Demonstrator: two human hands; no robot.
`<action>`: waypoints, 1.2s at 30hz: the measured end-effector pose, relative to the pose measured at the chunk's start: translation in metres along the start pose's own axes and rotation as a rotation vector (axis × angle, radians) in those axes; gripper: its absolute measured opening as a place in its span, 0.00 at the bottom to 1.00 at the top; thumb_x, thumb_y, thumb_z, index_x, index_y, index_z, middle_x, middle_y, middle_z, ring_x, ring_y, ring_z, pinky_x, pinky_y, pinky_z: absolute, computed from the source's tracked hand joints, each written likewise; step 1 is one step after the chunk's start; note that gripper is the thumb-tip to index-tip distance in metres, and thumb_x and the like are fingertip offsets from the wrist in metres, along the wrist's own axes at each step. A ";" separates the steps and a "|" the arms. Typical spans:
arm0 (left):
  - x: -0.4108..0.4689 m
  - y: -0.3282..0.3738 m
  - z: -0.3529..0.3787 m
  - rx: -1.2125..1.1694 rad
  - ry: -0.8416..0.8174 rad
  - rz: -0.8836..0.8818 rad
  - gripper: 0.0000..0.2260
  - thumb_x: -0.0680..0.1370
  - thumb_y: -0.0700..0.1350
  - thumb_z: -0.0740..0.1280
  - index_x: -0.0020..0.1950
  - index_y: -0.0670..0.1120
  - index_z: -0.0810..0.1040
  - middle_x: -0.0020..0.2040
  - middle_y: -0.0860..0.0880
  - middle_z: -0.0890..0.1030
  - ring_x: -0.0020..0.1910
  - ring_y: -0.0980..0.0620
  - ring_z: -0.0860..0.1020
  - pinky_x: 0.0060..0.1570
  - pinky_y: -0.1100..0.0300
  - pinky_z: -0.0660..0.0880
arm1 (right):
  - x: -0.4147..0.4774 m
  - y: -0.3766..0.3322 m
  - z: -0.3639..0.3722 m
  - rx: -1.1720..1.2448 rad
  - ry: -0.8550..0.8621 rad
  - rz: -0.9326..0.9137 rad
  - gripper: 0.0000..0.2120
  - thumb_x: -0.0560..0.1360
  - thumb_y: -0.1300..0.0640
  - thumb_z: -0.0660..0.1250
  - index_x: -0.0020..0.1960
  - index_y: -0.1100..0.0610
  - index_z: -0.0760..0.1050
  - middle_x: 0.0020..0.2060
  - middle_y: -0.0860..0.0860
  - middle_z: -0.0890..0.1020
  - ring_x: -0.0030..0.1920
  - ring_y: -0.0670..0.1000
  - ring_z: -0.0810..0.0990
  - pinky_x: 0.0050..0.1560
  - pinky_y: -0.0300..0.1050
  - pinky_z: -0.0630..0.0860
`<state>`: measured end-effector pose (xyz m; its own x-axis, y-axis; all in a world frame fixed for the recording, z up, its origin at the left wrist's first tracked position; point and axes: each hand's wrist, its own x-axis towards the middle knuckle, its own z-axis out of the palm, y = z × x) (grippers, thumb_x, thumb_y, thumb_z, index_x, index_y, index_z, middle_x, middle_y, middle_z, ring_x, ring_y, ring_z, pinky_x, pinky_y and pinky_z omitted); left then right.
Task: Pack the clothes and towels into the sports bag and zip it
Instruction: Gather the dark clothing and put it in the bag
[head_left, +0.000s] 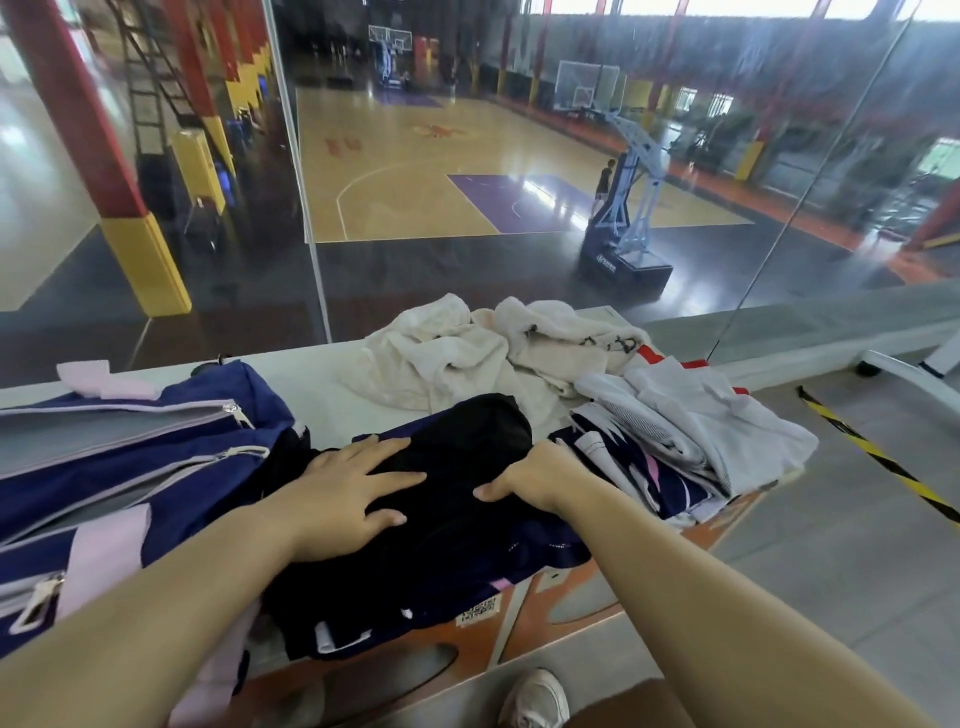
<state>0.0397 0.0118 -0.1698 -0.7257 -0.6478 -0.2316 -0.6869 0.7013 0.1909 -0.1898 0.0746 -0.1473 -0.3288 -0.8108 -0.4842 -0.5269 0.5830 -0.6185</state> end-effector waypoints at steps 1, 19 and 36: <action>0.000 0.000 0.000 0.005 0.002 0.000 0.37 0.63 0.70 0.38 0.72 0.67 0.55 0.77 0.59 0.44 0.76 0.52 0.43 0.73 0.51 0.46 | 0.000 0.000 0.000 -0.013 0.004 -0.029 0.28 0.61 0.50 0.79 0.55 0.61 0.75 0.49 0.53 0.80 0.49 0.55 0.79 0.54 0.49 0.77; -0.005 0.019 -0.020 -0.030 0.674 0.084 0.31 0.64 0.65 0.68 0.60 0.51 0.65 0.56 0.52 0.62 0.54 0.51 0.62 0.56 0.55 0.67 | -0.008 -0.014 0.001 -1.095 0.785 -0.779 0.22 0.55 0.61 0.76 0.47 0.58 0.73 0.37 0.56 0.80 0.35 0.59 0.77 0.34 0.52 0.73; 0.048 0.039 -0.059 0.383 0.248 0.248 0.47 0.60 0.64 0.74 0.73 0.57 0.56 0.67 0.51 0.61 0.63 0.46 0.60 0.64 0.57 0.58 | -0.037 0.022 0.012 -0.980 0.516 -0.927 0.32 0.57 0.55 0.71 0.61 0.56 0.74 0.55 0.53 0.80 0.53 0.56 0.78 0.49 0.48 0.62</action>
<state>-0.0242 -0.0101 -0.1174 -0.8841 -0.4669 0.0184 -0.4634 0.8711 -0.1627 -0.1800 0.1179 -0.1504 0.2934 -0.9219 0.2530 -0.9496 -0.2507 0.1881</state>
